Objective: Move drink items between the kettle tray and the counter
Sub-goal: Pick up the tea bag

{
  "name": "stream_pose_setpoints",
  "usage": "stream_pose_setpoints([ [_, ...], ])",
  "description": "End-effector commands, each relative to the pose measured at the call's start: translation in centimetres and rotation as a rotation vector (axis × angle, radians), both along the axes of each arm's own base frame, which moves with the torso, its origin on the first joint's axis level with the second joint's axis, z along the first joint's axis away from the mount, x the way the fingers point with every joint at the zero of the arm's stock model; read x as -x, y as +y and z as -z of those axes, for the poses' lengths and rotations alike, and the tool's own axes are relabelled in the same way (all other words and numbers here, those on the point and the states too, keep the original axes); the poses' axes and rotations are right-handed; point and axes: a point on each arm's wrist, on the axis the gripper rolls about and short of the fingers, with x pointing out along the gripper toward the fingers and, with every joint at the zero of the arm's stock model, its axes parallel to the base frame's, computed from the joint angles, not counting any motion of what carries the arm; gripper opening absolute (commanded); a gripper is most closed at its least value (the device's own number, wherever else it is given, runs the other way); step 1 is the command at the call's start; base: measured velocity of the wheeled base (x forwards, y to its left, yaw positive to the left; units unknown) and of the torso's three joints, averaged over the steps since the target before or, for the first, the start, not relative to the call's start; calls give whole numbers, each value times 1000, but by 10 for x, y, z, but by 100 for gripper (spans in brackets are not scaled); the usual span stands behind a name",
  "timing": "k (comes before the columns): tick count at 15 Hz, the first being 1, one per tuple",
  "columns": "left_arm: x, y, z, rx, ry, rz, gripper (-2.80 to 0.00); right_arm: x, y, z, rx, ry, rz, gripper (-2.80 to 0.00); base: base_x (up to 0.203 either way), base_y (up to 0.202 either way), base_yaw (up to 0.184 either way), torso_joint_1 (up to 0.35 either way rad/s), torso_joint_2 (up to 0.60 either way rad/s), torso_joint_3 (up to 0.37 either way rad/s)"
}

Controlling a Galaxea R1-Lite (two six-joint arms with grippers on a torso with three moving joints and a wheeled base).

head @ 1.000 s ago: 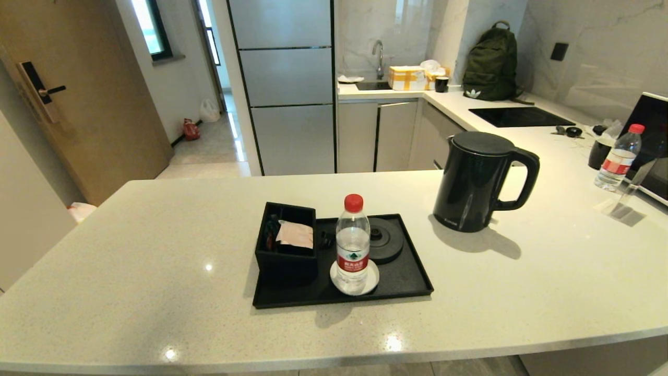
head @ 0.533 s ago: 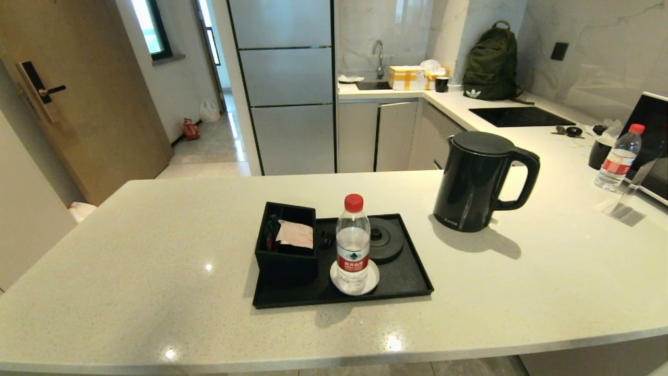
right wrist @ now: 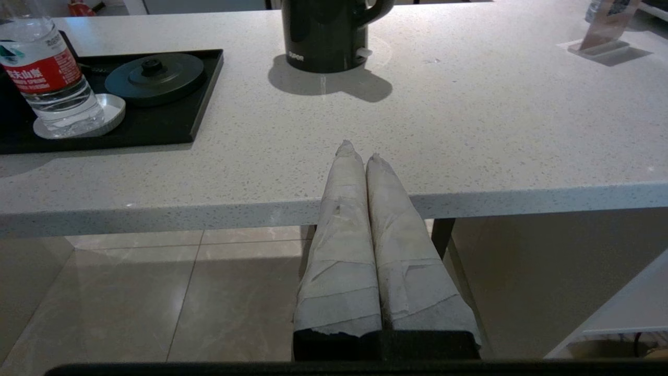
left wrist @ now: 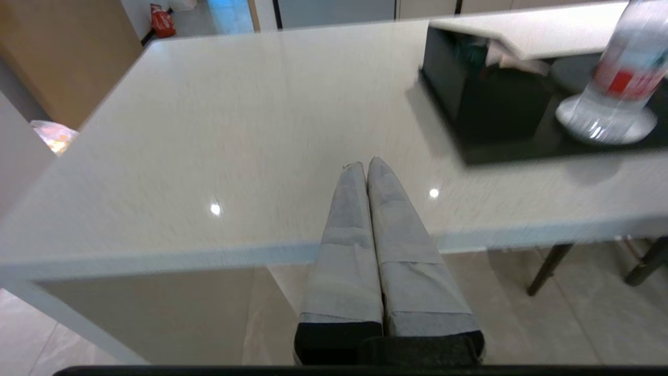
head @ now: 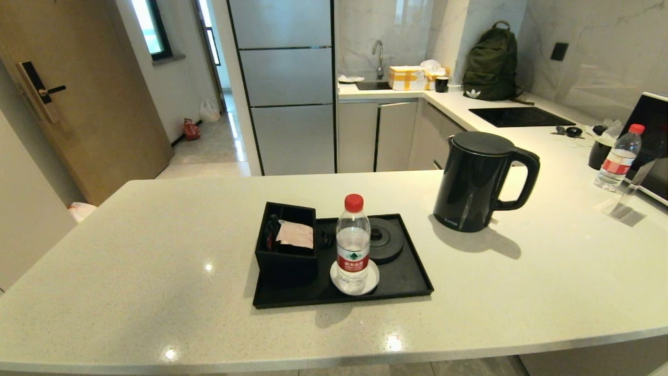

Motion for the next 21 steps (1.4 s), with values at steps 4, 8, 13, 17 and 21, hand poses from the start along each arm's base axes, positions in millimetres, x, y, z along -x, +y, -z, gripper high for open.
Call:
stream_pose_setpoints([
  [4, -87, -2, -128, 2, 283, 40, -280, 0, 0, 0, 1, 2, -1, -280, 0, 0, 0, 0, 0, 0],
  [8, -193, -21, -150, -18, 678, 184, -280, 0, 0, 0, 1, 2, -1, -280, 0, 0, 0, 0, 0, 0],
  [13, -293, -79, -142, -3, 913, 402, -280, 0, 0, 0, 1, 2, -1, -280, 0, 0, 0, 0, 0, 0],
  [17, -349, -122, -126, 19, 945, 449, 0, 0, 0, 0, 1, 2, -1, -280, 0, 0, 0, 0, 0, 0],
  [21, -354, -131, -125, 30, 948, 455, 0, 0, 0, 0, 1, 2, -1, -280, 0, 0, 0, 0, 0, 0],
])
